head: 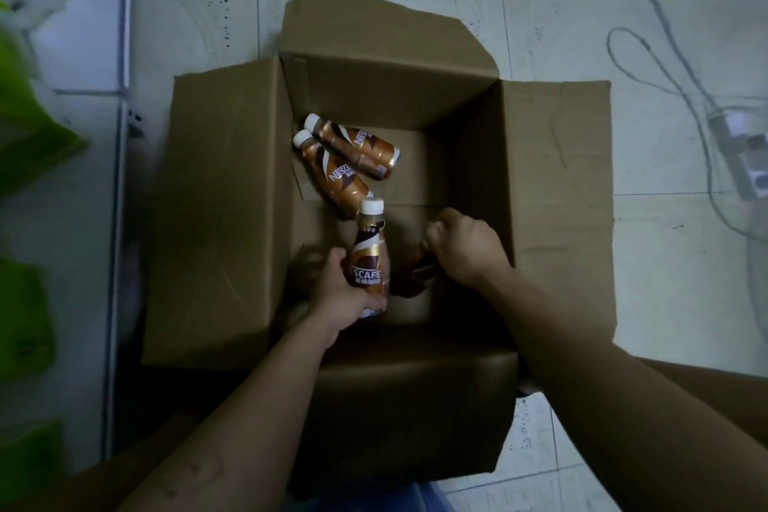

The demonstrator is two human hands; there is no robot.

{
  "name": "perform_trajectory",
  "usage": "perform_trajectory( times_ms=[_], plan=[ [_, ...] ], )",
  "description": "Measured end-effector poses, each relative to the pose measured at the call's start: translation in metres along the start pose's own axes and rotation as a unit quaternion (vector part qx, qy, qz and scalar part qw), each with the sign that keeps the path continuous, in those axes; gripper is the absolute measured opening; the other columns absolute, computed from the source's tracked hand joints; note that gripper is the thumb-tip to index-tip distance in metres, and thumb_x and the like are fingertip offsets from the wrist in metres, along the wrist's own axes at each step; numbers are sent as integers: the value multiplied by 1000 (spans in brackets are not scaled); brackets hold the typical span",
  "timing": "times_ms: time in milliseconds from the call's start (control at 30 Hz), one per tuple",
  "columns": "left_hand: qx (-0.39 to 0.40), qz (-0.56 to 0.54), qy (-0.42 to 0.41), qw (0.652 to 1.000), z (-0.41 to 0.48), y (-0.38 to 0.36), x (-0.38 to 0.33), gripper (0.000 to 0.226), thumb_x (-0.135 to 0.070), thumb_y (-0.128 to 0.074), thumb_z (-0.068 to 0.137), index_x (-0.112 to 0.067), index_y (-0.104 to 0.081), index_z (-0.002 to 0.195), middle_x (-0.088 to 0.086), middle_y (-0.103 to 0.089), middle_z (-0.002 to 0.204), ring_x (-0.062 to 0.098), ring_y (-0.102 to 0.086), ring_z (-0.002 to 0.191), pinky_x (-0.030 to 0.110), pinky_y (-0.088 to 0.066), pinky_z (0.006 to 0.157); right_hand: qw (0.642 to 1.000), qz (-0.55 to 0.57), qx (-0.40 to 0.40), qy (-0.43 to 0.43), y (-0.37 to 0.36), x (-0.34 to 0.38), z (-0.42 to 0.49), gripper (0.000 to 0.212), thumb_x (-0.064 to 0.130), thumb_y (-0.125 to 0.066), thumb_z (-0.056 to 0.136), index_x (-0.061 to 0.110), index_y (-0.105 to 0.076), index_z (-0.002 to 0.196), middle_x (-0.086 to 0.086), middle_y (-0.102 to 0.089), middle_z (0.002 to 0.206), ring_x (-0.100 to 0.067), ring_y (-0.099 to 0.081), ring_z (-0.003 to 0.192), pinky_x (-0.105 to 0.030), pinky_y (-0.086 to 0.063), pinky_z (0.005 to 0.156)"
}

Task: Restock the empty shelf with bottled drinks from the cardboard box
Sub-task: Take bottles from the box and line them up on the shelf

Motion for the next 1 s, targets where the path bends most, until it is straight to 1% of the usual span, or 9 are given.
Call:
perform_trajectory(
  times_ms=[100,233,367,433,500,667,767,900,1000],
  plan=[
    [-8,14,-12,1000,4,4,-6,107,9,-80,65,-21,-23,150,6,-43,145,27,-44,130,40,-42,96,990,126,-62,-25,-8,-14,10,24,41,-53,96,19,-60,100,-1,-67,91,-15,-66,78,-32,-56,67],
    [-21,14,-1,1000,19,8,-6,106,8,-80,65,-23,-24,149,5,-45,144,27,-44,129,45,-42,101,991,124,-56,-17,-29,-18,27,48,36,-71,84,22,-51,125,-3,-53,124,-21,-56,110,-35,-53,87],
    [-26,-2,0,1000,31,6,-6,107,5,-83,63,-25,-24,148,5,-48,141,28,-48,126,51,-43,102,960,255,-72,-84,-54,-33,35,75,23,-78,77,25,-34,138,-4,-54,134,-25,-54,124,-46,-51,97],
    [-29,-6,2,1000,35,5,-6,106,4,-83,64,-25,-24,148,4,-48,141,27,-48,126,49,-43,102,949,280,-54,-134,-76,-41,37,92,25,-80,76,27,-23,148,-5,-54,137,-27,-54,125,-47,-50,97],
    [-35,-6,3,999,38,4,-6,105,3,-82,66,-24,-24,149,4,-48,141,25,-49,125,46,-44,101,956,232,10,-178,-104,-45,36,104,35,-81,73,23,-15,152,-11,-44,144,-32,-48,129,-47,-48,98],
    [-45,4,16,999,42,14,3,101,6,-79,69,-20,-25,150,6,-48,141,20,-49,116,38,-42,98,934,184,121,-282,-146,-57,18,108,53,-80,68,20,-15,148,-16,-34,145,-37,-47,127,-46,-48,91],
    [-28,35,38,998,45,22,15,99,4,-78,71,-23,-26,150,5,-47,143,25,-48,126,45,-42,103,931,185,167,-266,-155,-55,18,110,39,-87,63,20,-15,143,-16,-44,142,-36,-51,125,-47,-51,93],
    [-7,93,81,992,46,20,33,79,-1,-77,73,-21,-41,140,5,-56,130,25,-54,117,31,-47,79,938,168,202,-225,-149,-48,24,112,16,-88,65,17,-11,147,-18,-40,145,-38,-43,132,-50,-49,99],
    [-18,134,90,987,46,13,39,81,-15,-83,66,-22,-45,137,5,-54,131,26,-52,119,43,-47,94,941,188,197,-204,-145,-48,21,104,11,-85,68,11,-16,147,-15,-44,143,-34,-44,133,-43,-44,103]
  ],
)
Point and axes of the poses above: each hand's wrist, its own z-axis towards the middle knuckle, its own y-axis out of the back of the hand, x = y × z, the point moved 9 cm from there along z, towards the middle knuckle
